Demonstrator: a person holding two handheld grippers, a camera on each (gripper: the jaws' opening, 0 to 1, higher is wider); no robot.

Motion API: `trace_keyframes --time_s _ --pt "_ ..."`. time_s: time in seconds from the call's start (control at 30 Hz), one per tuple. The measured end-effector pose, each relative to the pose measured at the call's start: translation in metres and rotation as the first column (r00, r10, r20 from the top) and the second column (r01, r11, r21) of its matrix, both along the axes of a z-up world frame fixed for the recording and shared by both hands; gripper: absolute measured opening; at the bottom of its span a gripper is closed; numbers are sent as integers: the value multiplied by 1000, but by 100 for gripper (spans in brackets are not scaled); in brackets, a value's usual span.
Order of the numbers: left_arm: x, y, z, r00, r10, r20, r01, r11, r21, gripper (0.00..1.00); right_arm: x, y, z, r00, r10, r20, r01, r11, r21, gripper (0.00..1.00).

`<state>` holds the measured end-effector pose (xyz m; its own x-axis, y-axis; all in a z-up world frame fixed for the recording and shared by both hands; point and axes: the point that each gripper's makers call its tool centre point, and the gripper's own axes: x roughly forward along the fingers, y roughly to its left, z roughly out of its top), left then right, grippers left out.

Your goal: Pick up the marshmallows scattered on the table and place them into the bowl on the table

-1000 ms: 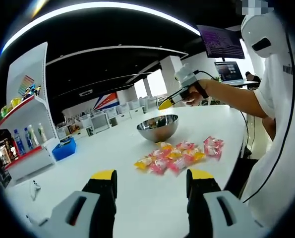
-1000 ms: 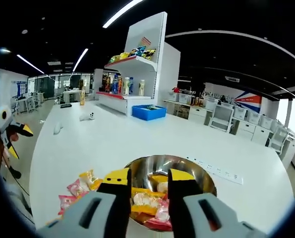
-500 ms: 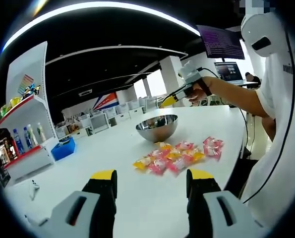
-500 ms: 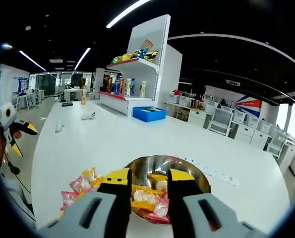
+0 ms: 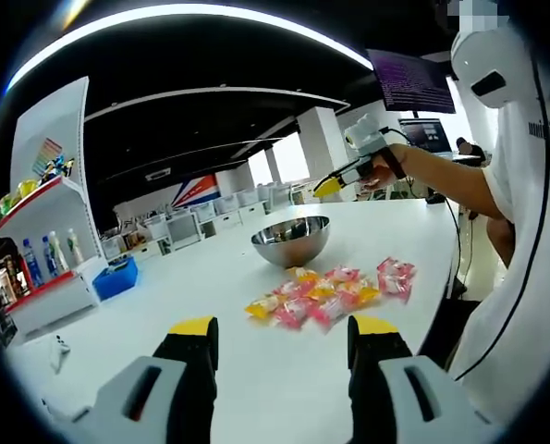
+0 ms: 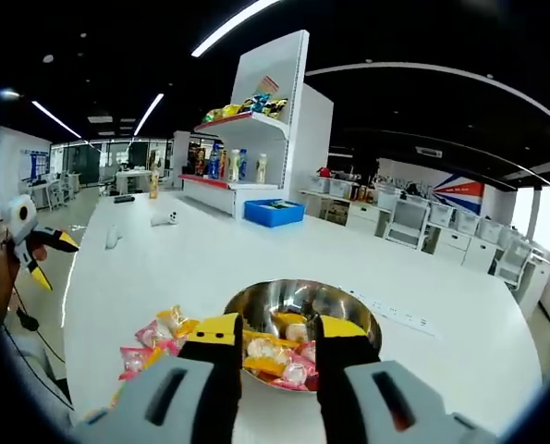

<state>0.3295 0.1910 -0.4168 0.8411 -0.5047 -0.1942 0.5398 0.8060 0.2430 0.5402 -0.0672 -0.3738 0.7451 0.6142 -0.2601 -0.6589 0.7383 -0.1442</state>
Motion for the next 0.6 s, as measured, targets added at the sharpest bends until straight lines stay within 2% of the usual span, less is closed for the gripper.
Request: trace_keyframes --time_s 0.6 --pt "2 -3 -3 1000 -13 -5 13 1000 -2 57 -27 -33 13 998 -41 43 41 999 6 31"
